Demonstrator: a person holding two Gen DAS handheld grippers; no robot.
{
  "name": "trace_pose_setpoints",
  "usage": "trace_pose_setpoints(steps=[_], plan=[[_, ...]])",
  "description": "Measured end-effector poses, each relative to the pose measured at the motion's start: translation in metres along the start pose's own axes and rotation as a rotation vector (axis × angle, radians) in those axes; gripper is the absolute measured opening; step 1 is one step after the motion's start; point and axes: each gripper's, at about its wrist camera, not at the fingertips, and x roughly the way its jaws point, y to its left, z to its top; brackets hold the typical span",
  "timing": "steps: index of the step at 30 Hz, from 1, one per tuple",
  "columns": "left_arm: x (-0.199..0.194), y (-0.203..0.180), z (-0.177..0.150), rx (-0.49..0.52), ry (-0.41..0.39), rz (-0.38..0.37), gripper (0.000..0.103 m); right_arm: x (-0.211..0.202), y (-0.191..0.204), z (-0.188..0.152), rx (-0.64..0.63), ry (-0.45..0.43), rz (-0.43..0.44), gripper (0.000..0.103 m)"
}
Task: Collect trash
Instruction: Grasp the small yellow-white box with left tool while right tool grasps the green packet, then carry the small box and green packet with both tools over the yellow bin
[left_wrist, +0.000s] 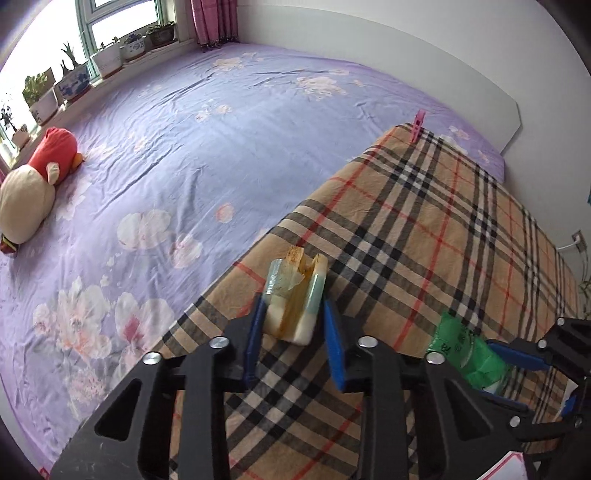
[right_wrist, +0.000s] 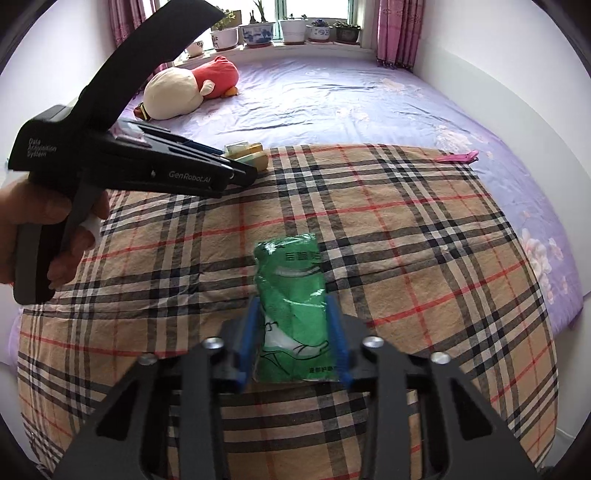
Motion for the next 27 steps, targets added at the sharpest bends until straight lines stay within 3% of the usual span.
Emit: trace_pose_setpoints(steps=[2,14,27], plan=[[-0.001,0.002,0.0,-0.016,0.004,-0.018,0.019,-0.001,-0.001,-0.001,0.006,0.0,0.004,0.032],[-0.011,-0.011,-0.006,-0.024,0.002,-0.039,0.019,-0.013,-0.02,-0.01,0.104,-0.003,0.036,0.031],[-0.035,-0.066,-0.02,0.035,0.0,-0.077,0.019,-0.045,-0.056,-0.038,0.183,-0.026,0.021,0.031]])
